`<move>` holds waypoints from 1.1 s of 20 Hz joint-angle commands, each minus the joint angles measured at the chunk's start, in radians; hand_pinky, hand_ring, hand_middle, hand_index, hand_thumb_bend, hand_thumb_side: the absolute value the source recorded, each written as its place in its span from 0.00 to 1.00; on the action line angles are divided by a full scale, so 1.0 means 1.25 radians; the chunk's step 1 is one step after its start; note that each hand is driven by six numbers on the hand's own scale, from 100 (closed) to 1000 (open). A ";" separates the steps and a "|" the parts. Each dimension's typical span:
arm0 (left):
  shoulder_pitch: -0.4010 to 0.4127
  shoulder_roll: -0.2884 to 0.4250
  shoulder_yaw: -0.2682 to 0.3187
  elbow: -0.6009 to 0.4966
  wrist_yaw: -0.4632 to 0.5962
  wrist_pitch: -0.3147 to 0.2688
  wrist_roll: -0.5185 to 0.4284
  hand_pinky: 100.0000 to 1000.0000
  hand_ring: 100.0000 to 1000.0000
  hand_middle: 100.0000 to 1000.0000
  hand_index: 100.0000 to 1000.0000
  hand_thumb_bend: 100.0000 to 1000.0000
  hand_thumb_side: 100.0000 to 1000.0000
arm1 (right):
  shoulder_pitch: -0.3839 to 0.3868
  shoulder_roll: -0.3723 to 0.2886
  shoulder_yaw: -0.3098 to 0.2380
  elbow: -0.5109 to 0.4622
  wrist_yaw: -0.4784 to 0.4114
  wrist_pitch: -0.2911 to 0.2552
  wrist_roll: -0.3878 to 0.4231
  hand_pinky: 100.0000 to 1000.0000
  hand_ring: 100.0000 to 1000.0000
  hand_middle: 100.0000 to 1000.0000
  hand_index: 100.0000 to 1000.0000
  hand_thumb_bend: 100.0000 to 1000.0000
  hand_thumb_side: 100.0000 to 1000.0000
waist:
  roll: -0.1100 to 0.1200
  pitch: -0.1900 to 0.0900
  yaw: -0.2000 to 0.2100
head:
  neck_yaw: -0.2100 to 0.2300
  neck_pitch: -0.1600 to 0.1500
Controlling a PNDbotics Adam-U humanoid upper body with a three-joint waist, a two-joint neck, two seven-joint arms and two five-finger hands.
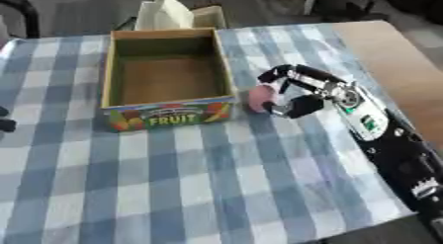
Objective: Pick up objects on the table and place them in the box.
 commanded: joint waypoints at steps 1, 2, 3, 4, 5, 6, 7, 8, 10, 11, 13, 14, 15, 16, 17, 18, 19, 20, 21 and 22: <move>-0.007 0.011 0.003 -0.010 -0.001 0.000 -0.001 0.66 0.43 0.47 0.52 0.00 0.84 | -0.019 -0.018 -0.001 -0.004 0.029 -0.006 0.008 0.63 0.84 0.78 0.87 0.18 0.30 | 0.001 -0.015 0.001 | -0.001 0.005; -0.007 0.011 0.003 -0.010 -0.001 0.000 -0.001 0.66 0.43 0.47 0.52 0.00 0.84 | -0.021 -0.017 -0.001 -0.003 0.038 -0.007 0.007 0.63 0.84 0.77 0.86 0.18 0.29 | 0.001 -0.015 0.001 | -0.001 0.005; -0.007 0.011 0.003 -0.010 -0.001 0.000 -0.001 0.66 0.43 0.47 0.52 0.00 0.84 | -0.021 -0.017 -0.001 -0.003 0.048 -0.007 0.004 0.63 0.83 0.77 0.86 0.18 0.27 | 0.001 -0.015 0.002 | -0.001 0.005; -0.007 0.011 0.003 -0.010 -0.001 0.000 -0.001 0.66 0.43 0.47 0.52 0.00 0.84 | -0.022 -0.016 0.000 -0.002 0.059 -0.007 0.001 0.63 0.82 0.76 0.85 0.17 0.26 | 0.001 -0.015 0.002 | -0.001 0.004; -0.007 0.011 0.003 -0.010 -0.001 0.000 -0.001 0.66 0.43 0.47 0.52 0.00 0.84 | -0.022 -0.016 0.000 -0.002 0.070 -0.006 -0.003 0.62 0.82 0.76 0.85 0.17 0.24 | 0.001 -0.015 0.002 | -0.001 0.004; -0.007 0.011 0.003 -0.010 -0.001 0.000 -0.001 0.66 0.43 0.47 0.52 0.00 0.84 | -0.022 -0.015 0.000 -0.001 0.081 -0.005 -0.008 0.62 0.81 0.74 0.83 0.17 0.22 | 0.001 -0.015 0.002 | -0.002 0.005; -0.007 0.011 0.003 -0.010 -0.001 0.001 -0.001 0.66 0.43 0.47 0.52 0.00 0.84 | -0.023 -0.014 0.001 0.000 0.092 -0.004 -0.013 0.61 0.80 0.73 0.82 0.16 0.17 | 0.000 -0.016 0.002 | -0.002 0.004; -0.007 0.011 0.003 -0.010 -0.001 0.001 -0.001 0.66 0.43 0.47 0.52 0.00 0.84 | -0.023 -0.013 0.001 0.000 0.102 -0.004 -0.021 0.60 0.78 0.70 0.80 0.12 0.04 | 0.000 -0.016 0.003 | -0.002 0.004; -0.007 0.011 0.003 -0.010 -0.001 0.001 -0.002 0.66 0.43 0.47 0.52 0.00 0.84 | -0.024 -0.012 0.000 0.002 0.122 -0.001 -0.042 0.56 0.74 0.64 0.75 0.03 0.00 | 0.000 -0.016 0.003 | -0.002 0.004; -0.007 0.011 0.003 -0.010 -0.001 0.001 -0.002 0.66 0.43 0.47 0.52 0.00 0.84 | -0.025 -0.011 -0.001 0.003 0.131 0.002 -0.058 0.55 0.72 0.61 0.72 0.01 0.00 | 0.000 -0.016 0.003 | -0.002 0.004; -0.007 0.011 0.003 -0.010 -0.001 0.001 -0.002 0.66 0.43 0.47 0.52 0.00 0.84 | -0.026 -0.010 -0.003 0.003 0.148 0.008 -0.094 0.52 0.68 0.55 0.65 0.00 0.00 | 0.000 -0.016 0.003 | -0.002 0.003; -0.007 0.011 0.003 -0.010 -0.001 0.001 -0.001 0.66 0.43 0.47 0.52 0.00 0.84 | -0.027 -0.010 -0.003 0.003 0.155 0.009 -0.113 0.50 0.66 0.50 0.60 0.00 0.00 | 0.000 -0.016 0.003 | -0.002 0.003; -0.007 0.011 0.003 -0.010 -0.001 0.001 -0.001 0.66 0.43 0.47 0.52 0.00 0.84 | -0.027 -0.010 -0.002 0.003 0.162 0.010 -0.131 0.50 0.66 0.50 0.60 0.00 0.00 | 0.000 -0.016 0.003 | -0.002 0.003; -0.007 0.011 0.003 -0.010 -0.001 0.001 -0.001 0.66 0.43 0.47 0.52 0.00 0.84 | -0.028 -0.010 -0.003 0.003 0.167 0.011 -0.150 0.48 0.63 0.45 0.54 0.00 0.00 | 0.000 -0.016 0.003 | -0.002 0.003; -0.007 0.011 0.003 -0.010 -0.001 0.001 -0.001 0.66 0.43 0.47 0.52 0.00 0.84 | -0.028 -0.010 -0.004 0.002 0.171 0.012 -0.169 0.47 0.61 0.41 0.49 0.00 0.00 | 0.000 -0.016 0.003 | -0.003 0.003; -0.007 0.011 0.003 -0.009 -0.001 0.001 -0.001 0.66 0.43 0.47 0.52 0.00 0.84 | -0.029 -0.010 -0.005 0.000 0.174 0.014 -0.189 0.47 0.60 0.39 0.47 0.00 0.00 | 0.000 -0.016 0.003 | -0.003 0.003; -0.007 0.011 0.003 -0.009 -0.001 0.001 -0.001 0.65 0.43 0.47 0.52 0.00 0.84 | -0.029 -0.010 -0.006 -0.001 0.177 0.015 -0.208 0.46 0.60 0.37 0.46 0.00 0.00 | 0.000 -0.016 0.003 | -0.003 0.003; -0.007 0.011 0.003 -0.010 -0.001 0.001 -0.001 0.66 0.43 0.47 0.52 0.00 0.84 | -0.029 -0.010 -0.009 -0.003 0.178 0.018 -0.230 0.44 0.58 0.33 0.42 0.00 0.00 | 0.000 -0.016 0.002 | -0.002 0.003; -0.007 0.011 0.003 -0.010 -0.001 0.001 -0.001 0.66 0.43 0.47 0.52 0.00 0.84 | -0.029 -0.010 -0.010 -0.006 0.178 0.022 -0.250 0.44 0.58 0.33 0.42 0.00 0.00 | 0.000 -0.016 0.002 | -0.002 0.003; -0.007 0.011 0.003 -0.010 -0.001 0.001 -0.001 0.66 0.43 0.47 0.52 0.00 0.84 | -0.030 -0.010 -0.013 -0.010 0.175 0.026 -0.270 0.43 0.58 0.32 0.41 0.00 0.00 | 0.000 -0.016 0.002 | -0.002 0.003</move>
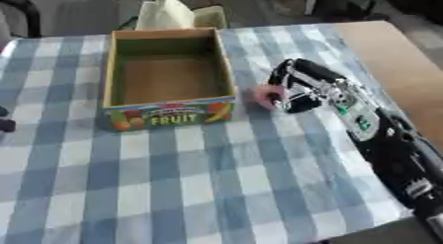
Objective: Pick up objects on the table and place them in the box.
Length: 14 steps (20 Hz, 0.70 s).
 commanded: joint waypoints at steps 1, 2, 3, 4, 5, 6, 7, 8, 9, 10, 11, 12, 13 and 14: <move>-0.007 0.011 0.003 -0.010 -0.001 0.001 0.000 0.66 0.43 0.47 0.52 0.00 0.84 | -0.018 -0.019 -0.016 -0.022 -0.001 0.011 -0.060 0.43 0.58 0.32 0.41 0.00 0.00 | 0.001 -0.016 -0.002 | -0.001 0.002; -0.007 0.011 0.004 -0.010 -0.001 0.001 0.000 0.66 0.43 0.47 0.52 0.00 0.84 | -0.021 -0.019 -0.018 -0.030 -0.007 0.014 -0.075 0.43 0.58 0.32 0.40 0.00 0.00 | 0.001 -0.016 -0.002 | -0.001 0.002; -0.007 0.012 0.004 -0.010 0.000 0.001 0.000 0.66 0.43 0.47 0.52 0.00 0.84 | -0.023 -0.019 -0.022 -0.039 -0.016 0.018 -0.088 0.43 0.58 0.32 0.40 0.00 0.00 | 0.002 -0.016 -0.002 | -0.001 0.002; -0.007 0.012 0.003 -0.010 0.000 0.001 0.000 0.66 0.42 0.47 0.52 0.00 0.84 | -0.029 -0.019 -0.024 -0.049 -0.025 0.022 -0.099 0.43 0.58 0.32 0.40 0.00 0.00 | 0.002 -0.017 -0.003 | -0.001 0.003; -0.006 0.012 0.003 -0.010 0.000 0.001 0.000 0.66 0.42 0.47 0.52 0.00 0.84 | -0.036 -0.020 -0.026 -0.060 -0.034 0.026 -0.107 0.43 0.58 0.32 0.40 0.00 0.00 | 0.002 -0.018 -0.003 | -0.001 0.003; -0.006 0.011 0.003 -0.010 0.000 0.001 -0.001 0.66 0.42 0.47 0.52 0.00 0.84 | -0.045 -0.021 -0.026 -0.070 -0.041 0.028 -0.111 0.43 0.58 0.32 0.40 0.00 0.00 | 0.002 -0.018 -0.003 | -0.002 0.003; -0.006 0.011 0.003 -0.009 0.000 0.001 -0.001 0.66 0.42 0.47 0.52 0.00 0.84 | -0.056 -0.022 -0.025 -0.080 -0.048 0.031 -0.113 0.43 0.58 0.32 0.40 0.00 0.00 | 0.002 -0.019 -0.003 | -0.002 0.004; -0.006 0.011 0.002 -0.009 0.000 0.001 -0.001 0.66 0.42 0.47 0.52 0.00 0.84 | -0.068 -0.023 -0.023 -0.087 -0.054 0.033 -0.113 0.43 0.58 0.32 0.40 0.00 0.00 | 0.003 -0.020 -0.004 | -0.002 0.004; -0.006 0.011 0.002 -0.009 0.000 0.001 -0.001 0.66 0.42 0.47 0.52 0.00 0.84 | -0.078 -0.023 -0.022 -0.092 -0.058 0.035 -0.112 0.43 0.58 0.32 0.40 0.00 0.00 | 0.003 -0.020 -0.004 | -0.001 0.004; -0.006 0.011 0.002 -0.009 0.000 0.001 -0.001 0.66 0.42 0.47 0.52 0.00 0.84 | -0.083 -0.024 -0.021 -0.094 -0.061 0.037 -0.111 0.43 0.58 0.32 0.40 0.00 0.00 | 0.003 -0.020 -0.004 | -0.001 0.004; -0.006 0.011 0.002 -0.009 0.000 0.001 -0.001 0.66 0.42 0.47 0.52 0.00 0.84 | -0.085 -0.024 -0.020 -0.096 -0.063 0.039 -0.110 0.43 0.58 0.32 0.40 0.00 0.00 | 0.003 -0.020 -0.004 | -0.001 0.004; -0.006 0.011 0.002 -0.009 0.000 0.001 -0.001 0.66 0.42 0.47 0.52 0.00 0.84 | -0.087 -0.024 -0.020 -0.097 -0.064 0.040 -0.109 0.43 0.58 0.32 0.40 0.00 0.00 | 0.003 -0.021 -0.004 | -0.001 0.004; -0.006 0.011 0.002 -0.009 0.000 0.001 -0.001 0.66 0.42 0.47 0.52 0.00 0.84 | -0.087 -0.024 -0.020 -0.098 -0.065 0.041 -0.108 0.43 0.58 0.32 0.40 0.00 0.00 | 0.003 -0.021 -0.004 | -0.001 0.004; -0.006 0.011 0.002 -0.009 0.000 0.001 -0.001 0.66 0.43 0.47 0.52 0.00 0.84 | -0.088 -0.024 -0.019 -0.099 -0.065 0.041 -0.108 0.44 0.58 0.32 0.41 0.00 0.00 | 0.003 -0.021 -0.004 | -0.002 0.004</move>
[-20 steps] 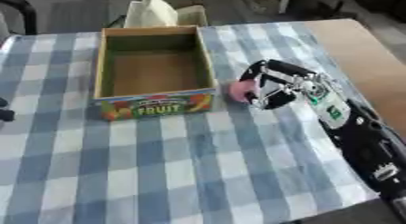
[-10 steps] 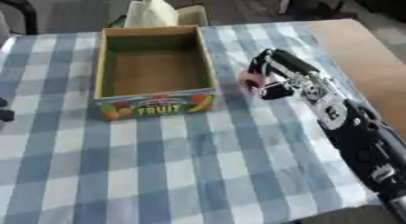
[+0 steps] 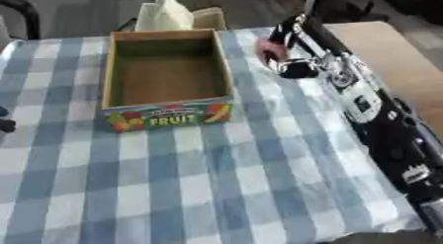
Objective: Pick up objects on the table and place them in the box.
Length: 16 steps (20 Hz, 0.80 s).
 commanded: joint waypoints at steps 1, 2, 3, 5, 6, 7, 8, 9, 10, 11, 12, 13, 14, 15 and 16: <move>-0.006 0.009 -0.003 -0.009 0.001 0.001 -0.004 0.66 0.43 0.47 0.52 0.00 0.84 | -0.027 -0.016 0.004 -0.029 -0.004 -0.002 0.002 0.44 0.58 0.33 0.41 0.00 0.00 | 0.003 -0.021 0.007 | -0.013 0.007; -0.006 0.007 -0.006 -0.008 0.002 0.001 -0.007 0.65 0.43 0.47 0.52 0.00 0.84 | -0.041 -0.004 0.013 -0.029 0.004 -0.006 0.007 0.44 0.58 0.33 0.41 0.00 0.00 | 0.004 -0.024 0.012 | -0.018 0.009; -0.007 0.006 -0.008 -0.008 0.002 0.001 -0.010 0.65 0.43 0.47 0.52 0.00 0.84 | -0.057 0.009 0.024 -0.020 0.014 -0.011 0.014 0.44 0.58 0.33 0.41 0.00 0.00 | 0.004 -0.024 0.015 | -0.022 0.008; -0.009 0.004 -0.010 -0.008 0.002 0.001 -0.012 0.65 0.43 0.47 0.52 0.00 0.84 | -0.094 0.033 0.038 0.011 0.036 -0.019 0.028 0.44 0.58 0.33 0.41 0.00 0.00 | 0.004 -0.023 0.020 | -0.025 0.004; -0.011 0.003 -0.011 -0.009 0.002 0.001 -0.013 0.65 0.43 0.47 0.52 0.00 0.84 | -0.114 0.046 0.044 0.030 0.048 -0.024 0.034 0.45 0.58 0.33 0.42 0.00 0.00 | 0.004 -0.021 0.022 | -0.027 0.001; -0.014 0.003 -0.011 -0.009 0.002 0.001 -0.014 0.65 0.43 0.47 0.52 0.00 0.84 | -0.136 0.059 0.049 0.052 0.062 -0.030 0.039 0.45 0.58 0.34 0.42 0.00 0.00 | 0.004 -0.019 0.024 | -0.028 -0.002; -0.016 0.003 -0.011 -0.010 0.002 0.001 -0.014 0.65 0.43 0.47 0.52 0.00 0.84 | -0.157 0.071 0.052 0.072 0.075 -0.034 0.042 0.45 0.58 0.34 0.42 0.00 0.00 | 0.004 -0.017 0.026 | -0.029 -0.005; -0.018 0.003 -0.011 -0.010 0.002 0.000 -0.014 0.65 0.43 0.47 0.52 0.00 0.84 | -0.177 0.085 0.053 0.093 0.087 -0.036 0.045 0.45 0.58 0.34 0.42 0.00 0.00 | 0.003 -0.014 0.028 | -0.031 -0.007; -0.021 0.003 -0.011 -0.011 0.002 0.000 -0.014 0.65 0.43 0.47 0.52 0.00 0.84 | -0.198 0.098 0.053 0.113 0.099 -0.037 0.049 0.45 0.58 0.34 0.43 0.00 0.00 | 0.003 -0.012 0.029 | -0.033 -0.010; -0.023 0.003 -0.012 -0.011 0.003 0.001 -0.014 0.66 0.43 0.47 0.52 0.00 0.84 | -0.215 0.110 0.053 0.133 0.110 -0.038 0.053 0.45 0.58 0.35 0.43 0.00 0.00 | 0.003 -0.009 0.031 | -0.034 -0.013; -0.024 0.003 -0.012 -0.011 0.003 0.001 -0.015 0.66 0.43 0.47 0.52 0.00 0.84 | -0.227 0.121 0.052 0.154 0.122 -0.040 0.053 0.45 0.59 0.35 0.43 0.00 0.00 | 0.002 -0.008 0.032 | -0.036 -0.015; -0.026 0.002 -0.013 -0.012 0.003 0.001 -0.015 0.66 0.43 0.47 0.52 0.00 0.84 | -0.237 0.133 0.050 0.175 0.134 -0.043 0.053 0.46 0.59 0.35 0.43 0.00 0.00 | 0.002 -0.007 0.034 | -0.037 -0.016; -0.027 0.002 -0.014 -0.012 0.003 0.001 -0.016 0.66 0.43 0.47 0.52 0.00 0.84 | -0.244 0.143 0.048 0.196 0.147 -0.047 0.050 0.46 0.59 0.36 0.44 0.00 0.00 | 0.002 -0.006 0.036 | -0.039 -0.017; -0.029 0.002 -0.014 -0.012 0.003 0.001 -0.017 0.65 0.43 0.47 0.52 0.00 0.84 | -0.250 0.153 0.044 0.217 0.160 -0.052 0.045 0.46 0.59 0.37 0.45 0.00 0.00 | 0.002 -0.004 0.038 | -0.041 -0.017; -0.030 0.002 -0.015 -0.012 0.004 0.001 -0.017 0.65 0.43 0.47 0.52 0.00 0.84 | -0.254 0.161 0.041 0.237 0.172 -0.057 0.038 0.46 0.60 0.37 0.45 0.00 0.00 | 0.002 -0.004 0.039 | -0.043 -0.018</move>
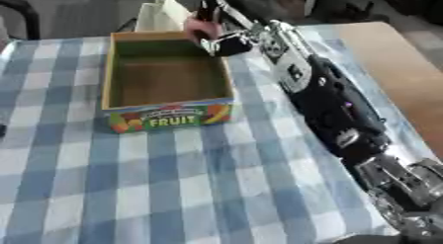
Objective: Pick up objects on the table and place them in the box.
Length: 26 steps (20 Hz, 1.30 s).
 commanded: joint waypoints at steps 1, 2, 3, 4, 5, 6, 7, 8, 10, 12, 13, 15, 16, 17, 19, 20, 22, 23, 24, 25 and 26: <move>-0.014 0.003 -0.002 -0.013 0.004 0.000 -0.004 0.65 0.43 0.47 0.52 0.00 0.84 | -0.030 0.018 -0.015 0.055 0.044 -0.015 -0.015 0.47 0.60 0.38 0.47 0.00 0.00 | 0.002 -0.010 0.003 | -0.008 -0.011; -0.015 0.002 -0.003 -0.013 0.004 0.000 -0.005 0.65 0.43 0.47 0.52 0.00 0.84 | -0.032 0.026 -0.019 0.073 0.054 -0.020 -0.022 0.47 0.61 0.39 0.48 0.00 0.00 | 0.003 -0.010 0.005 | -0.009 -0.011; -0.015 0.002 -0.004 -0.013 0.004 0.000 -0.005 0.65 0.43 0.47 0.52 0.00 0.84 | -0.033 0.033 -0.022 0.090 0.063 -0.024 -0.027 0.47 0.61 0.39 0.48 0.00 0.00 | 0.003 -0.009 0.006 | -0.010 -0.011; -0.016 0.001 -0.004 -0.013 0.004 0.000 -0.005 0.65 0.43 0.47 0.52 0.00 0.84 | -0.033 0.040 -0.023 0.103 0.073 -0.029 -0.031 0.48 0.61 0.39 0.48 0.00 0.00 | 0.003 -0.009 0.007 | -0.011 -0.011; -0.016 0.001 -0.004 -0.013 0.004 0.000 -0.006 0.65 0.43 0.47 0.52 0.00 0.84 | -0.033 0.046 -0.022 0.114 0.083 -0.034 -0.033 0.48 0.61 0.40 0.49 0.00 0.00 | 0.003 -0.009 0.007 | -0.011 -0.011; -0.016 0.000 -0.004 -0.013 0.004 0.000 -0.006 0.65 0.43 0.47 0.52 0.00 0.84 | -0.033 0.052 -0.019 0.122 0.095 -0.041 -0.034 0.49 0.62 0.42 0.51 0.00 0.00 | 0.003 -0.009 0.008 | -0.012 -0.012; -0.016 0.000 -0.005 -0.013 0.004 0.000 -0.006 0.65 0.43 0.47 0.52 0.00 0.84 | -0.033 0.057 -0.015 0.127 0.107 -0.049 -0.032 0.50 0.63 0.46 0.55 0.00 0.00 | 0.003 -0.009 0.008 | -0.013 -0.011; -0.017 -0.001 -0.005 -0.012 0.004 0.000 -0.007 0.65 0.43 0.47 0.52 0.00 0.84 | -0.033 0.061 -0.011 0.130 0.120 -0.057 -0.031 0.53 0.66 0.52 0.61 0.02 0.00 | 0.004 -0.009 0.008 | -0.014 -0.011; -0.017 -0.001 -0.006 -0.012 0.004 0.000 -0.008 0.65 0.43 0.47 0.52 0.00 0.84 | -0.033 0.065 -0.003 0.132 0.147 -0.071 -0.023 0.58 0.72 0.65 0.71 0.15 0.00 | 0.004 -0.009 0.009 | -0.015 -0.011; -0.015 -0.001 -0.005 -0.012 0.003 0.000 -0.007 0.65 0.43 0.47 0.52 0.00 0.84 | -0.034 0.066 0.002 0.128 0.175 -0.079 -0.014 0.62 0.77 0.76 0.80 0.27 0.11 | 0.005 -0.009 0.009 | -0.016 -0.012; -0.015 -0.001 -0.005 -0.012 0.003 0.000 -0.007 0.65 0.43 0.47 0.52 0.00 0.84 | -0.034 0.066 0.001 0.125 0.189 -0.080 -0.013 0.63 0.78 0.80 0.83 0.32 0.18 | 0.005 -0.009 0.009 | -0.016 -0.012; -0.015 -0.001 -0.005 -0.012 0.004 0.000 -0.007 0.65 0.43 0.47 0.52 0.00 0.84 | -0.033 0.066 -0.002 0.119 0.213 -0.080 -0.018 0.63 0.79 0.83 0.86 0.35 0.22 | 0.004 -0.009 0.007 | -0.015 -0.013; -0.015 -0.001 -0.005 -0.012 0.004 0.000 -0.007 0.65 0.43 0.47 0.52 0.00 0.84 | -0.032 0.066 -0.004 0.117 0.219 -0.079 -0.022 0.64 0.79 0.84 0.86 0.36 0.23 | 0.004 -0.009 0.007 | -0.014 -0.013; -0.015 -0.001 -0.005 -0.012 0.004 0.000 -0.007 0.65 0.43 0.47 0.52 0.00 0.84 | -0.031 0.065 -0.007 0.115 0.222 -0.077 -0.028 0.63 0.79 0.84 0.86 0.35 0.23 | 0.004 -0.009 0.006 | -0.013 -0.013; -0.015 -0.001 -0.004 -0.012 0.004 0.000 -0.006 0.66 0.43 0.47 0.52 0.00 0.84 | -0.028 0.061 -0.013 0.108 0.219 -0.069 -0.040 0.62 0.79 0.83 0.86 0.32 0.20 | 0.004 -0.009 0.004 | -0.010 -0.013; -0.014 -0.001 -0.003 -0.012 0.003 0.001 -0.006 0.66 0.43 0.47 0.52 0.00 0.84 | -0.027 0.058 -0.016 0.103 0.213 -0.064 -0.045 0.62 0.79 0.83 0.86 0.32 0.20 | 0.005 -0.009 0.003 | -0.009 -0.014; -0.014 -0.001 -0.003 -0.012 0.003 0.001 -0.005 0.65 0.43 0.47 0.52 0.00 0.84 | -0.024 0.051 -0.022 0.089 0.196 -0.056 -0.054 0.62 0.79 0.83 0.86 0.29 0.16 | 0.005 -0.009 0.001 | -0.006 -0.015; -0.013 -0.001 -0.002 -0.012 0.003 0.001 -0.004 0.65 0.43 0.47 0.52 0.00 0.84 | -0.021 0.047 -0.028 0.078 0.185 -0.052 -0.060 0.61 0.79 0.82 0.86 0.24 0.12 | 0.005 -0.009 0.000 | -0.004 -0.015; -0.013 -0.001 -0.001 -0.012 0.003 0.000 -0.003 0.65 0.43 0.47 0.52 0.00 0.84 | -0.015 0.045 -0.037 0.065 0.172 -0.045 -0.068 0.60 0.79 0.81 0.85 0.21 0.09 | 0.005 -0.009 -0.001 | -0.002 -0.015; -0.013 0.000 0.000 -0.012 0.003 0.000 -0.003 0.65 0.43 0.47 0.52 0.00 0.84 | -0.008 0.043 -0.048 0.051 0.159 -0.036 -0.077 0.59 0.79 0.80 0.85 0.15 0.05 | 0.006 -0.009 -0.003 | 0.001 -0.015; -0.012 0.001 0.001 -0.012 0.003 0.000 -0.002 0.65 0.43 0.47 0.52 0.00 0.84 | 0.000 0.041 -0.061 0.037 0.146 -0.025 -0.088 0.58 0.79 0.80 0.85 0.13 0.04 | 0.006 -0.009 -0.005 | 0.003 -0.015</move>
